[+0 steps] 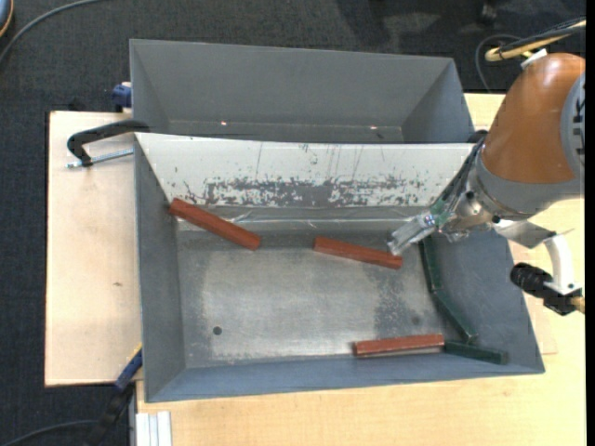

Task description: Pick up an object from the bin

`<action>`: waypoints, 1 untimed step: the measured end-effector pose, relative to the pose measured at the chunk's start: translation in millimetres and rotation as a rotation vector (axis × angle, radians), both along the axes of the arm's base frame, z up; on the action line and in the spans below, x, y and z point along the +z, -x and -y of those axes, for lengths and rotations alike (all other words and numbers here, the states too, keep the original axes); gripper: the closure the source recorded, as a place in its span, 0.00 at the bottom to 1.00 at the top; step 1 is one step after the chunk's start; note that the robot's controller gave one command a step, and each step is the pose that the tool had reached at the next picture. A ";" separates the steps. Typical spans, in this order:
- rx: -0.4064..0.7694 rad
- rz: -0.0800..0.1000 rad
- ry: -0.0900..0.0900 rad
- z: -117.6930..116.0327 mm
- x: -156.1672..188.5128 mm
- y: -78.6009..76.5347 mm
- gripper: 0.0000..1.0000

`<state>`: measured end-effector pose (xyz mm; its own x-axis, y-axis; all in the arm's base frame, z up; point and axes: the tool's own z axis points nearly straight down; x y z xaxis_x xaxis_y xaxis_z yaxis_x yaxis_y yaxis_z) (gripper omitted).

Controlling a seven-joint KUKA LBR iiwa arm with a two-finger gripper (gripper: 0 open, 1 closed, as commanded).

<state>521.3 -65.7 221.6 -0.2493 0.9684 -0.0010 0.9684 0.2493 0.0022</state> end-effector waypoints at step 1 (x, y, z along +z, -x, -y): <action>0.132 -0.008 -0.001 35.7 -91.8 -10.9 0.00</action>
Offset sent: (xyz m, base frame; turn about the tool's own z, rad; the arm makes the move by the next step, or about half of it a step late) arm 0.0120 -0.0346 -0.0887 -0.1331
